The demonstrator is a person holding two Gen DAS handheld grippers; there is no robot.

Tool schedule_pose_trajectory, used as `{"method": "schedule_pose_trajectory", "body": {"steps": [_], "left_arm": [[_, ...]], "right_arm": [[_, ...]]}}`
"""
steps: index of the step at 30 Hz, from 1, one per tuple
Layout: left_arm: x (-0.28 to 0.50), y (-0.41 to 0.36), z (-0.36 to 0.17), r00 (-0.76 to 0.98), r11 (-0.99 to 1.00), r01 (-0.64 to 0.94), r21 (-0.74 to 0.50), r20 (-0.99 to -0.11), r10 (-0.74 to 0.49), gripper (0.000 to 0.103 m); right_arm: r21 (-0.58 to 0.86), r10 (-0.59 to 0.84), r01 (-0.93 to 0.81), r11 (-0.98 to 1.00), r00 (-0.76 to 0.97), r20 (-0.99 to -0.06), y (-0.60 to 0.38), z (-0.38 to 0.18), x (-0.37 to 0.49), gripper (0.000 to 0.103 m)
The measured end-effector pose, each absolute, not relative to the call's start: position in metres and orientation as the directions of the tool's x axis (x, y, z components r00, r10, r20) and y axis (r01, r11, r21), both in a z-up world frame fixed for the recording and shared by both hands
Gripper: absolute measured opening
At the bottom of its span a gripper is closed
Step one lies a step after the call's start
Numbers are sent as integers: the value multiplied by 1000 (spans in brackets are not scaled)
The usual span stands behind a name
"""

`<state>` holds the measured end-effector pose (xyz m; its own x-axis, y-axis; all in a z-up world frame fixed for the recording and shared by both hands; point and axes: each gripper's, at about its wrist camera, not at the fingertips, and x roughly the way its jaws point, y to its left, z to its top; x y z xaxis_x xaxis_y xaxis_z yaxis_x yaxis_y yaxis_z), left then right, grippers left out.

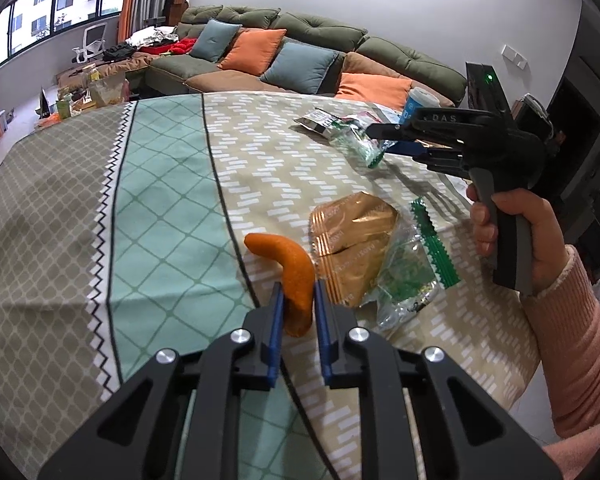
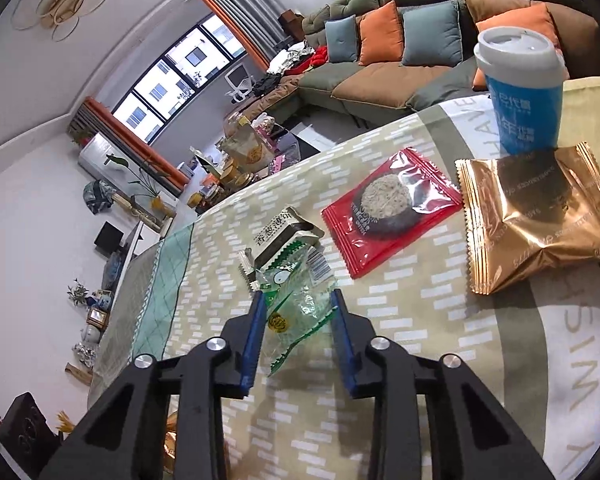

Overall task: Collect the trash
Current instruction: 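Lift the orange peel with the left tool while the right tool lifts the green wrapper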

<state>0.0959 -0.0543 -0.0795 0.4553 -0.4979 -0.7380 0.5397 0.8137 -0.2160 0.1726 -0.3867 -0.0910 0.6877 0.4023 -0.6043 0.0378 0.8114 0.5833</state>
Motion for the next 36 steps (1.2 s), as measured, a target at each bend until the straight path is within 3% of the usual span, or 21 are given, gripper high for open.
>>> {"method": "schedule_pose_trajectory", "body": {"steps": [5, 23, 36], "left_arm": [[91, -46, -74, 475, 824, 529, -205, -733, -487, 16], [73, 5, -56, 554, 869, 452, -202, -700, -451, 15], [52, 54, -49, 610, 909, 369, -195, -687, -395, 15]], "right_arm": [[583, 411, 13, 813, 695, -590, -385, -85, 163, 23], [573, 547, -238, 784, 702, -456, -327, -27, 111, 23], [562, 681, -411, 718, 581, -445, -245, -26, 102, 23]]}}
